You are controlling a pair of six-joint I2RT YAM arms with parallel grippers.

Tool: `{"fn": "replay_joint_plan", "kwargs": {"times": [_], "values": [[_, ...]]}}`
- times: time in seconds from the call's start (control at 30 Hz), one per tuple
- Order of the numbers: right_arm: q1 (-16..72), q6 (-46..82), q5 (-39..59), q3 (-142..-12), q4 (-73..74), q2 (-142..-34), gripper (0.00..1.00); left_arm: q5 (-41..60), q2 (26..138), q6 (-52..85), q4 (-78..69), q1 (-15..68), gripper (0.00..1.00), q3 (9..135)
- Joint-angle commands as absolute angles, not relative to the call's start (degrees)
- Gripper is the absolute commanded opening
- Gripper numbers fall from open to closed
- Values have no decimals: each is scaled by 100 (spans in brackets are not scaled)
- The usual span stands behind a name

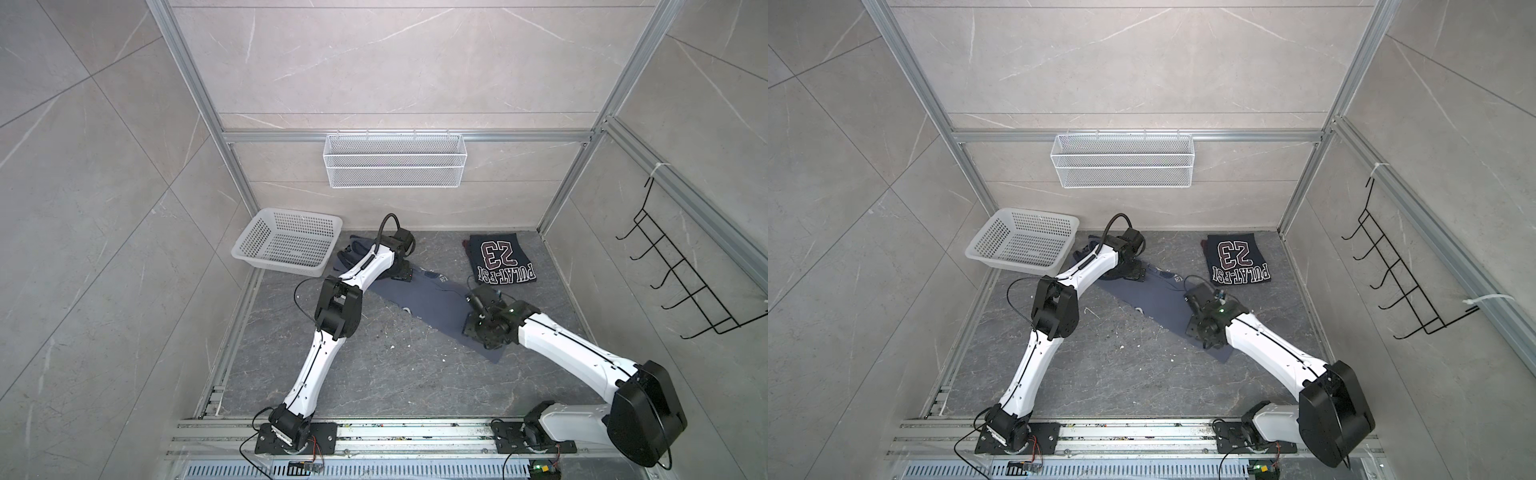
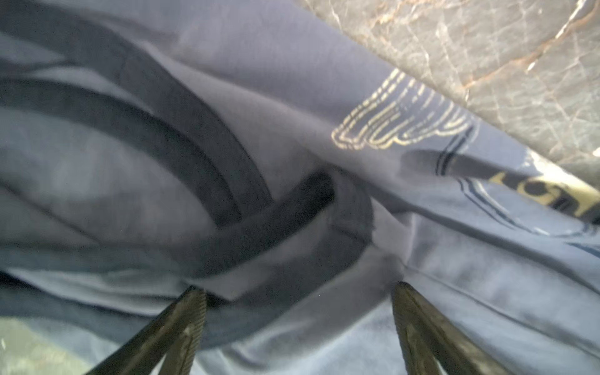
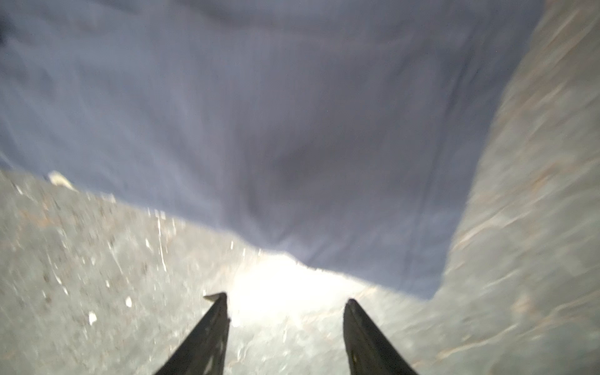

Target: Fold and stack the tank tops

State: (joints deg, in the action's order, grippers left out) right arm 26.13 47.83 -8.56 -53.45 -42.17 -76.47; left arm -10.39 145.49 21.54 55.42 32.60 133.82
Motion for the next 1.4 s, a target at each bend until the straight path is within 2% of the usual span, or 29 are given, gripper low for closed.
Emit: {"fn": "replay_joint_plan", "kwargs": {"times": [0.0,0.17,0.37,0.63,0.8,1.07,1.2,1.37], "values": [[2046,3824,-845,-5635,-4419,-8226,59,-1298,13767,3054,6028,3329,96,13564],[1471,3586,-452,-5923,-4083,-9222,59,-1263,13450,3839,5625,3383,96,13043],[1407,3625,-333,-6121,-4053,-10049,57,-924,14002,4055,5468,3421,90,13063],[1851,3926,-21,-5701,-4163,-10101,55,-1040,14840,3485,5451,3371,87,13786],[2720,5026,296,-4960,-3930,-9588,55,-799,15123,2983,5217,3262,87,13952],[4924,7759,420,-3889,-2909,-8567,55,-154,15337,1863,4868,3287,89,14157],[6069,8531,-19,-4323,-2758,-8527,55,393,15440,1538,4706,3394,90,14367],[6653,8347,-59,-5100,-2710,-9040,55,553,15423,1023,4626,3767,94,14543]]}}
